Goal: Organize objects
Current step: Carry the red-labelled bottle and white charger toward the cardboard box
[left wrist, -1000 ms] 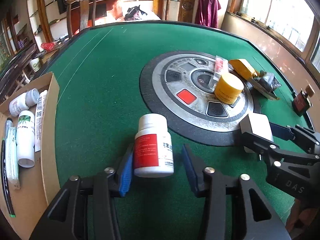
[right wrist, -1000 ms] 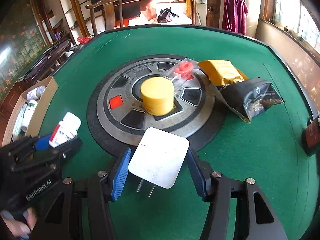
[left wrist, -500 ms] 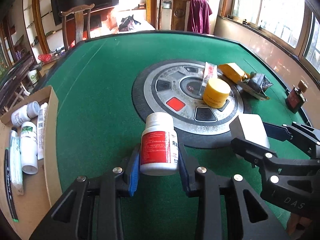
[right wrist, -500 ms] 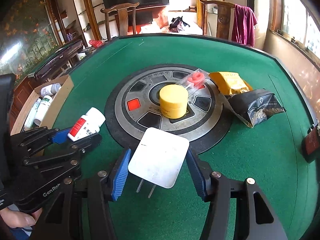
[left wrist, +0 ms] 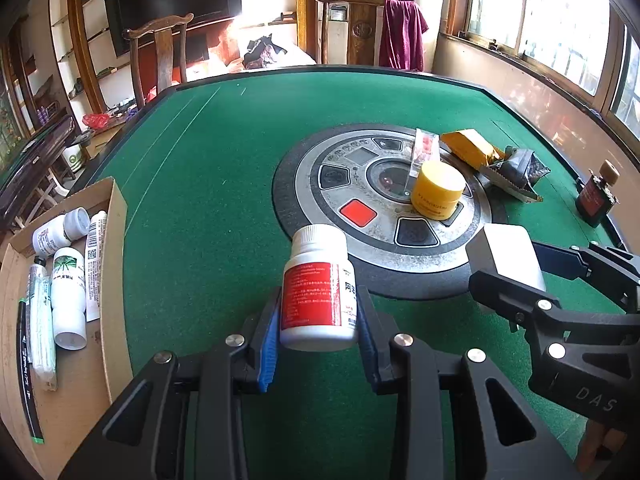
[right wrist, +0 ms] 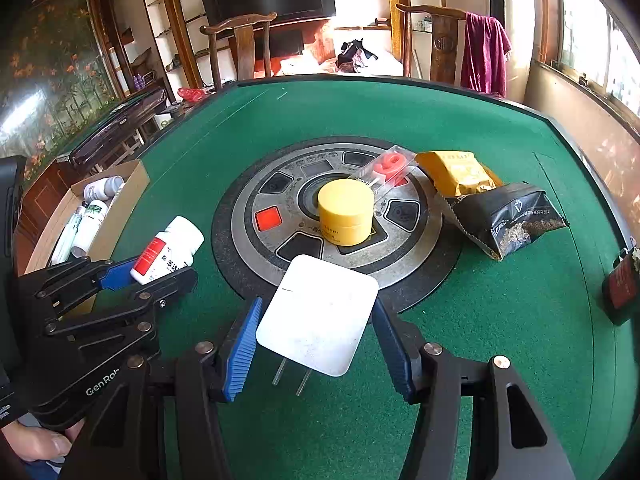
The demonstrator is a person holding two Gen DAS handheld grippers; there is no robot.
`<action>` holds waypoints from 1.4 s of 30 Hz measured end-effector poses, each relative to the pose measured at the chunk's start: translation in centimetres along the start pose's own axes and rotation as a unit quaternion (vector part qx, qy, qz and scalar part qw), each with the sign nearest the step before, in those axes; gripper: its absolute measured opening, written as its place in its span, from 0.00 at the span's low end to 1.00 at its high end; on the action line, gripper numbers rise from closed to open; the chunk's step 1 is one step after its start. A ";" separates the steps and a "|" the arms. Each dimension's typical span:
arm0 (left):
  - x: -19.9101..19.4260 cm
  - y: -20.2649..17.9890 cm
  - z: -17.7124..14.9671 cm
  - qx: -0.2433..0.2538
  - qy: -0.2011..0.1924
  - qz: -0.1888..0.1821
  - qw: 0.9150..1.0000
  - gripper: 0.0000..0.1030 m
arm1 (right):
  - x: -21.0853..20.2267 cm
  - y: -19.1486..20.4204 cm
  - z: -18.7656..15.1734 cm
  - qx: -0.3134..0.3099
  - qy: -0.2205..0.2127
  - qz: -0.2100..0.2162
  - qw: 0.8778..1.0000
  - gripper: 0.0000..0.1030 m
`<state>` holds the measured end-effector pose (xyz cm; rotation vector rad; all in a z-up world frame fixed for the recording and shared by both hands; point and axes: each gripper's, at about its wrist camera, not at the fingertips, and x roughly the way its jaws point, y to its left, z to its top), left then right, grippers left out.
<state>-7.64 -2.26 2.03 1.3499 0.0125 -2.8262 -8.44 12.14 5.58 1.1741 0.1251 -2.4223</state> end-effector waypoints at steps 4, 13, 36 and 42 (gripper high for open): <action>-0.4 0.2 0.1 -0.002 -0.006 -0.001 1.000 0.32 | -0.1 -0.1 0.0 0.002 -0.003 -0.001 1.000 0.59; -0.5 0.2 0.0 -0.008 -0.008 -0.012 1.000 0.32 | -0.3 -0.1 0.2 0.002 -0.011 -0.007 1.000 0.59; -1.1 -0.5 -0.4 -0.017 -0.025 0.008 1.000 0.32 | -1.9 -1.0 0.9 0.013 -0.043 -0.001 0.999 0.59; -2.4 -0.6 -1.2 -0.024 -0.027 0.001 0.999 0.32 | -1.9 -0.7 0.8 0.011 -0.041 0.004 0.999 0.59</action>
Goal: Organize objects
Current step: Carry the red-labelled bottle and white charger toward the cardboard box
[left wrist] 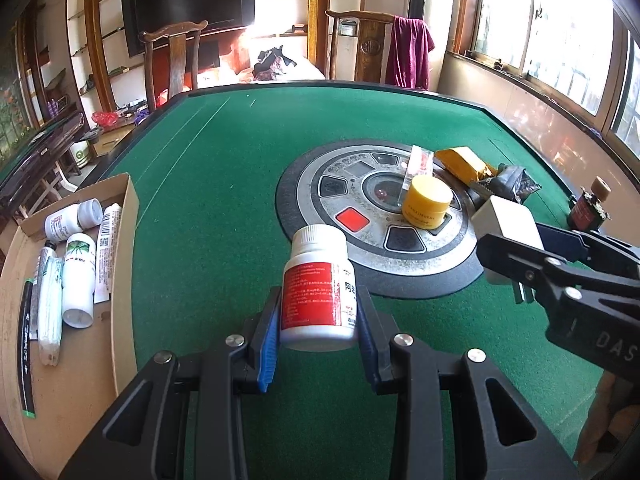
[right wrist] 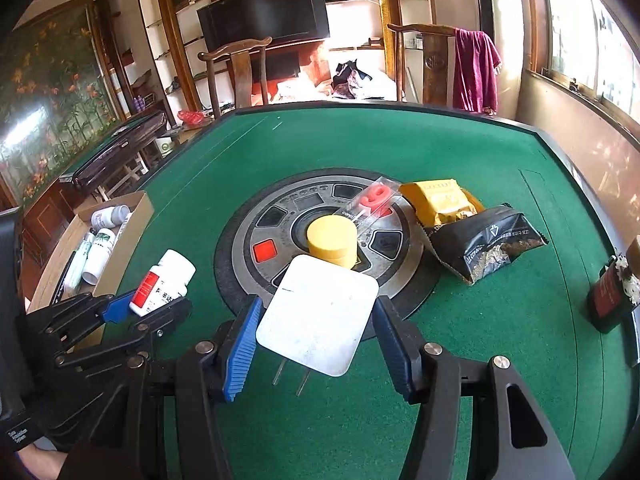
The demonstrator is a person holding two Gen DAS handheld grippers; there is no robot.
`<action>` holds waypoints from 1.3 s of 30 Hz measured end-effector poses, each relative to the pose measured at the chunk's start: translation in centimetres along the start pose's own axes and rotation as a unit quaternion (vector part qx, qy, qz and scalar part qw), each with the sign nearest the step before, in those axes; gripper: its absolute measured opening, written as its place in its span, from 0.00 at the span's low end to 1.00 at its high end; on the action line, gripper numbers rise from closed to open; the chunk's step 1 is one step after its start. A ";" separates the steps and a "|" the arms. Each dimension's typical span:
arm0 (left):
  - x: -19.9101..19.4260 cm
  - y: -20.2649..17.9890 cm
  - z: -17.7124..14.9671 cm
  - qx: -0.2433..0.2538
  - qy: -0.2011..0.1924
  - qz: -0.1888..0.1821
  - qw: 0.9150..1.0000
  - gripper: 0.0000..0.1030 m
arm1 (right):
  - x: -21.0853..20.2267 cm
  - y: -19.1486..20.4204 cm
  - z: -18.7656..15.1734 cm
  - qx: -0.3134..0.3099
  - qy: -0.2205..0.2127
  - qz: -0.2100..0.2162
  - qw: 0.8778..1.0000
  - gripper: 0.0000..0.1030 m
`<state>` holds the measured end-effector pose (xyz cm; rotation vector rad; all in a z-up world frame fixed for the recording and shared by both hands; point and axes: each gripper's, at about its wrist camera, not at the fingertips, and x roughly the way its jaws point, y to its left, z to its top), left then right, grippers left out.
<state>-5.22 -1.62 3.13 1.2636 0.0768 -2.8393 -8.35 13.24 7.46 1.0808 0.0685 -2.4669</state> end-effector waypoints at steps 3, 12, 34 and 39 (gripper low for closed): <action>-0.6 -0.3 -0.5 0.002 -0.003 0.003 1.000 0.32 | 0.0 0.0 -0.1 0.000 0.002 0.004 1.000 0.59; -2.9 -0.7 -1.3 0.006 -0.016 0.009 1.000 0.32 | 0.1 0.0 -0.2 -0.002 0.006 0.009 1.000 0.59; -7.1 3.8 -2.1 -0.037 -0.046 0.000 0.998 0.32 | -0.2 3.1 -0.9 -0.016 0.006 0.049 0.999 0.59; -8.8 5.0 -2.5 -0.045 -0.061 -0.006 0.997 0.32 | -0.7 4.7 -1.1 -0.021 0.001 0.066 0.998 0.59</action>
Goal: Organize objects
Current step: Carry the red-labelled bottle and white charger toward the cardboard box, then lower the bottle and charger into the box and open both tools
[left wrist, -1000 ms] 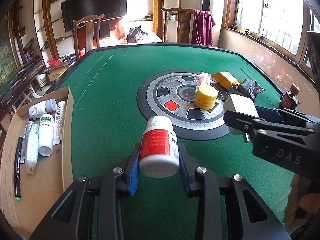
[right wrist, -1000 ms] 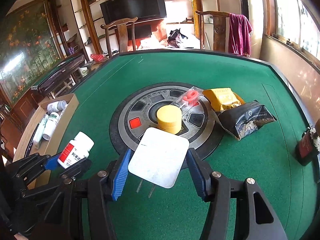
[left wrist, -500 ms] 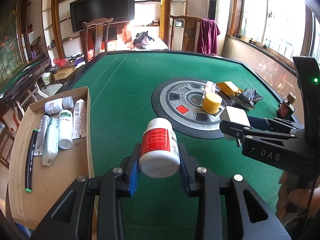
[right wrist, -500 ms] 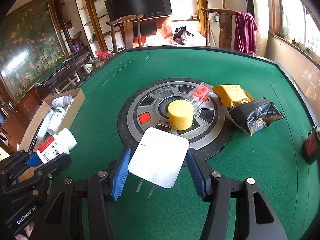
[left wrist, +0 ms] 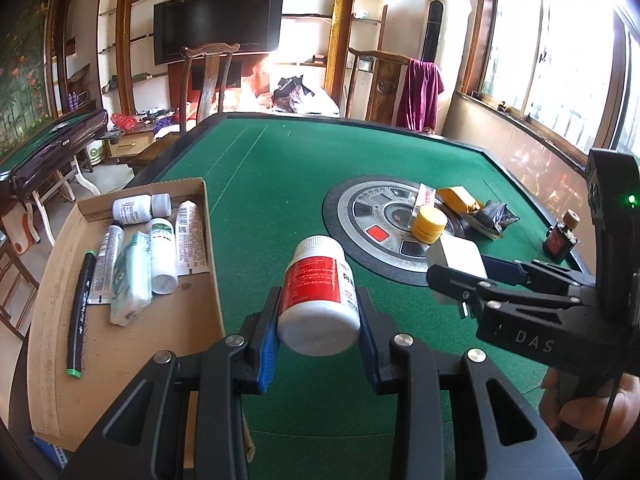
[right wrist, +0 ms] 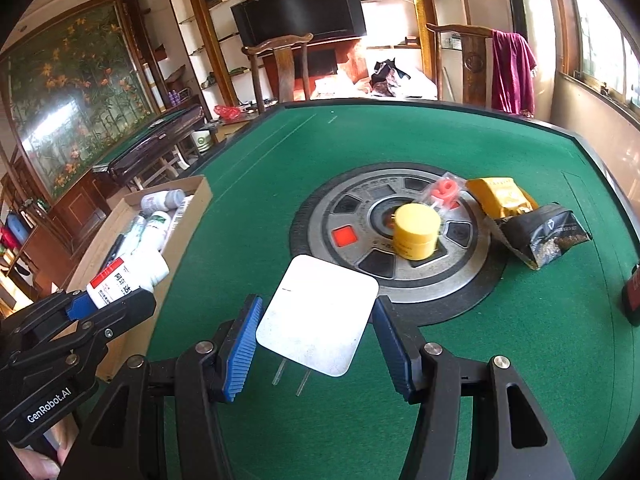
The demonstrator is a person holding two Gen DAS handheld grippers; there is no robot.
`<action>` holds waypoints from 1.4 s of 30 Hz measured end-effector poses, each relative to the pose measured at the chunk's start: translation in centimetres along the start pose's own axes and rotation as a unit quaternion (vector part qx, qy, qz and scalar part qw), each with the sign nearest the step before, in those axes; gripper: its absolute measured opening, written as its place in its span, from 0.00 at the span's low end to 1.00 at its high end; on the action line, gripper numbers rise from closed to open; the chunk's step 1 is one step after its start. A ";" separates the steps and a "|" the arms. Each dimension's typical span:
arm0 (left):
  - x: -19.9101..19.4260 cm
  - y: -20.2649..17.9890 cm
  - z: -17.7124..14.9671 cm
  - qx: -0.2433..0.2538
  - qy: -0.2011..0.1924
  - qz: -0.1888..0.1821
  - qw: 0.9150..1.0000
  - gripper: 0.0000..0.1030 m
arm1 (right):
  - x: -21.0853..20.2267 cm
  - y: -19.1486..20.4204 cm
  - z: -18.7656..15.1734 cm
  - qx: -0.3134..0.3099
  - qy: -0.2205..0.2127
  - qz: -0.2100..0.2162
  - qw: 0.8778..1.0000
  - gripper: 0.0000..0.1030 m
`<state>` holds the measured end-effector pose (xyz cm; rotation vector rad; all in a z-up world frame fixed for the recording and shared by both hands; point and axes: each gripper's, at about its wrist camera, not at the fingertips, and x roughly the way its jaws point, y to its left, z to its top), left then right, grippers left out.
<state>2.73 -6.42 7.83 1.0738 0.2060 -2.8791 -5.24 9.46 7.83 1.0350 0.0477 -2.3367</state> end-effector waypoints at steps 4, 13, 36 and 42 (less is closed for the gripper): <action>-1.6 1.8 -0.3 -0.011 -0.012 0.002 1.000 0.32 | 0.0 2.0 -0.2 -0.012 0.001 0.017 1.000 0.59; -3.9 7.4 -1.2 -0.048 -0.026 0.030 0.998 0.32 | 0.2 8.6 -0.6 -0.053 0.000 0.071 0.996 0.60; -2.5 17.9 -5.5 -0.141 0.015 0.077 0.987 0.32 | 8.0 19.7 -2.9 -0.156 0.086 0.113 0.978 0.51; -2.2 17.9 -5.5 -0.142 0.021 0.076 0.987 0.34 | 8.7 20.4 -3.3 -0.162 0.092 0.105 0.977 0.49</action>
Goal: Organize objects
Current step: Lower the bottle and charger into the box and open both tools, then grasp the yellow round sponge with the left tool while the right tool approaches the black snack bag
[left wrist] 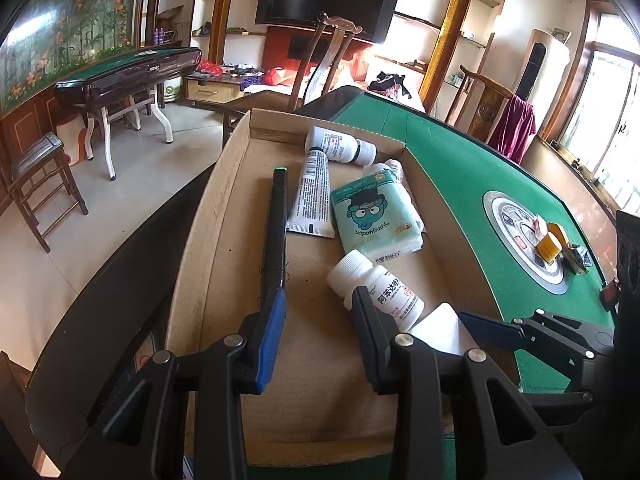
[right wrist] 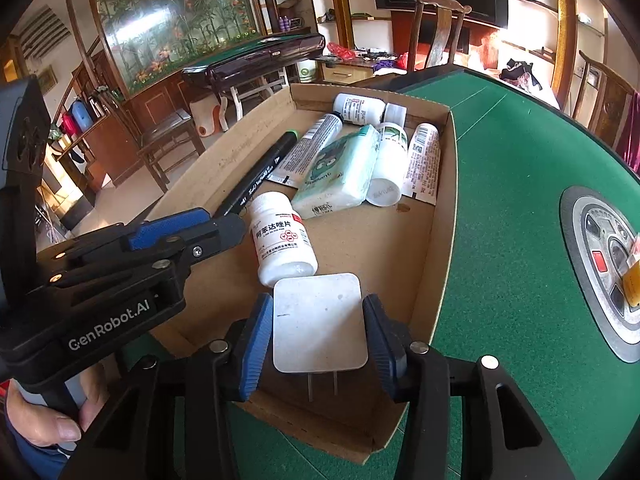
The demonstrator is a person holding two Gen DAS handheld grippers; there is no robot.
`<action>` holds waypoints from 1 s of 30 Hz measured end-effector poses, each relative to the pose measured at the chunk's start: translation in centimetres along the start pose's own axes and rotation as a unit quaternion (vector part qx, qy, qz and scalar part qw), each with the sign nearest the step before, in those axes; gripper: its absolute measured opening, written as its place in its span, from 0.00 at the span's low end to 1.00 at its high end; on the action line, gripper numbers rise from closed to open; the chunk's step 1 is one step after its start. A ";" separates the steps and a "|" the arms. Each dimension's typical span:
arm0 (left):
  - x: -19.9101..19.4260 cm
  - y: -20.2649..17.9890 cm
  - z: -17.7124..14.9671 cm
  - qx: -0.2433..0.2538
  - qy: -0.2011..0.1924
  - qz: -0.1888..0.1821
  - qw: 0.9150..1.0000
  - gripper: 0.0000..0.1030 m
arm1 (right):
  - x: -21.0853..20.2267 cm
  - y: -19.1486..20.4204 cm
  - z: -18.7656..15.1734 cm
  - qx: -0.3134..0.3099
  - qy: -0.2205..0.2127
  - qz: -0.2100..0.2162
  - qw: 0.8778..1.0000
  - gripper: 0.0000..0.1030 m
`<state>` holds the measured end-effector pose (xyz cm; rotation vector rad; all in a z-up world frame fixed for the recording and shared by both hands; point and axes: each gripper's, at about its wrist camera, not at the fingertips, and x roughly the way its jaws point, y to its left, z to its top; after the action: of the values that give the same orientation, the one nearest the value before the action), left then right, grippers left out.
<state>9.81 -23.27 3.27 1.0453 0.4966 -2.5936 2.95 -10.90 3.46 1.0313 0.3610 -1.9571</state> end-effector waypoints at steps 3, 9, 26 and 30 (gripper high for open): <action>-0.2 0.0 0.0 0.000 -0.002 0.001 1.000 0.40 | -0.6 0.1 -0.1 -0.001 -0.008 0.001 1.000 0.49; -0.5 -0.3 -0.1 0.003 -0.005 0.005 1.000 0.48 | -2.6 -0.4 0.1 0.012 -0.033 0.007 0.999 0.50; -2.2 -5.4 0.4 0.048 -0.013 -0.003 0.999 0.63 | -8.3 -7.6 -1.5 0.087 -0.079 -0.015 0.993 0.63; -3.0 -8.7 0.5 0.078 -0.015 -0.019 0.997 0.66 | -11.2 -11.8 -3.1 0.118 -0.093 -0.040 0.988 0.66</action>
<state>8.11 -15.28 7.52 1.0522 0.3126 -2.7146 -1.85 4.04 8.68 0.9834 0.0692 -2.1873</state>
